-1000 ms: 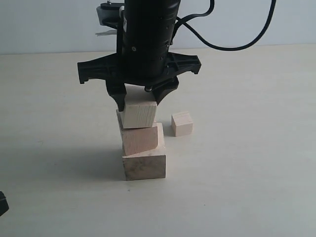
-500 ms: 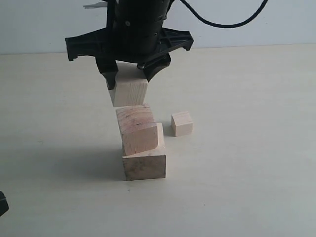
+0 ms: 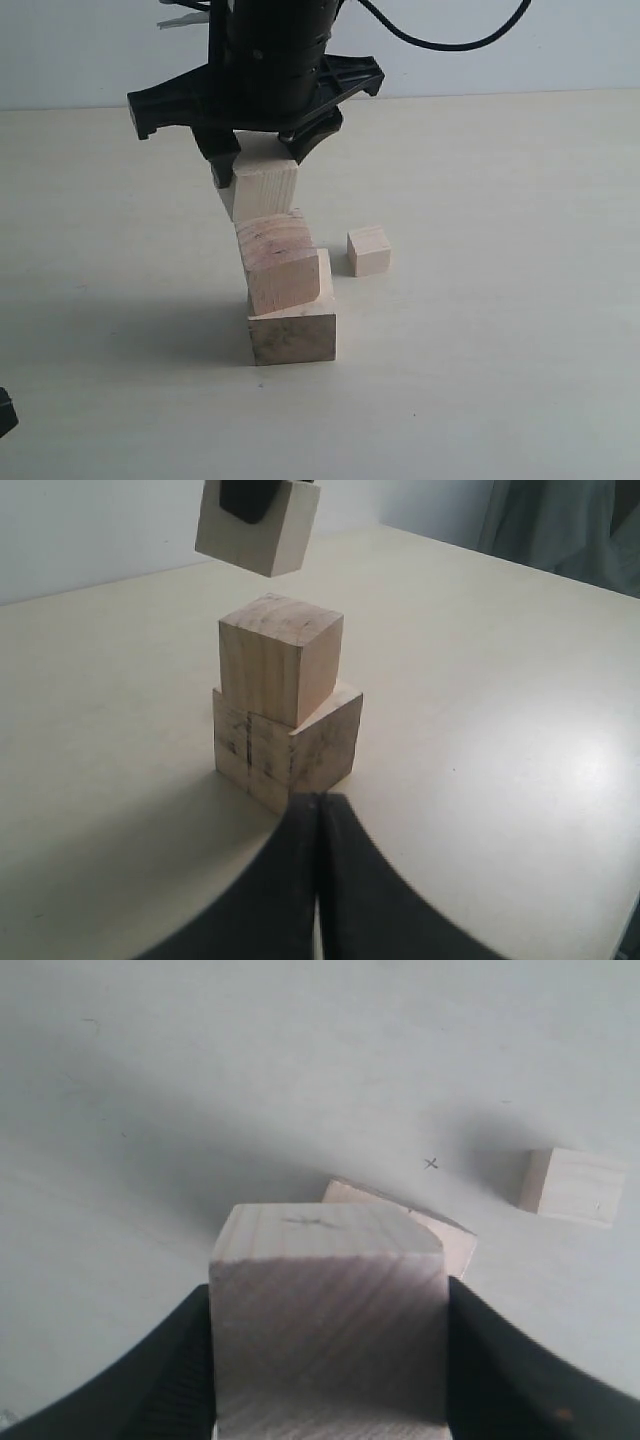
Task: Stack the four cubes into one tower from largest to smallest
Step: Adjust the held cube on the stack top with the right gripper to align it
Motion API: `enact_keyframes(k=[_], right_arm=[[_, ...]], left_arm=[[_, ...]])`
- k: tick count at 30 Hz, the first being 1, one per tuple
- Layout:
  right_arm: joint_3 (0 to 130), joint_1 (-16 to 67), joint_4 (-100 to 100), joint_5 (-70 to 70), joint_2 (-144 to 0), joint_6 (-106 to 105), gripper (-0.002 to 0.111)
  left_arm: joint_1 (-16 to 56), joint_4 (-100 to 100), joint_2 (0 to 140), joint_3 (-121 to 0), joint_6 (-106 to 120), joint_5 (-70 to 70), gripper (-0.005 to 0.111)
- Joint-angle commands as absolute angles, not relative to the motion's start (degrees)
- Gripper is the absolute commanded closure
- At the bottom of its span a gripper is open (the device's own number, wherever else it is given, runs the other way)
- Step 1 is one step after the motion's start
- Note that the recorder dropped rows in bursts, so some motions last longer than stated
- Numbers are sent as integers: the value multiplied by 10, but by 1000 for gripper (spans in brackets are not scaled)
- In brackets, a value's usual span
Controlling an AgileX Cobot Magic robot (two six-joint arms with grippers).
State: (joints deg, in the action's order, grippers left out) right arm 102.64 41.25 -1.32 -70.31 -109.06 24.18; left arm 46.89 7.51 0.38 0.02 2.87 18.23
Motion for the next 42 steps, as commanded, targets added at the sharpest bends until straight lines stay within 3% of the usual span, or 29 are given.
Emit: enact_keyframes(k=[1, 42], right_arm=[[1020, 413, -25, -700, -1087, 229, 108], [991, 423, -26, -700, -1088, 208, 108]], left_arm=[[468, 78, 0, 0, 28, 180, 107], [468, 78, 0, 0, 28, 180, 107]])
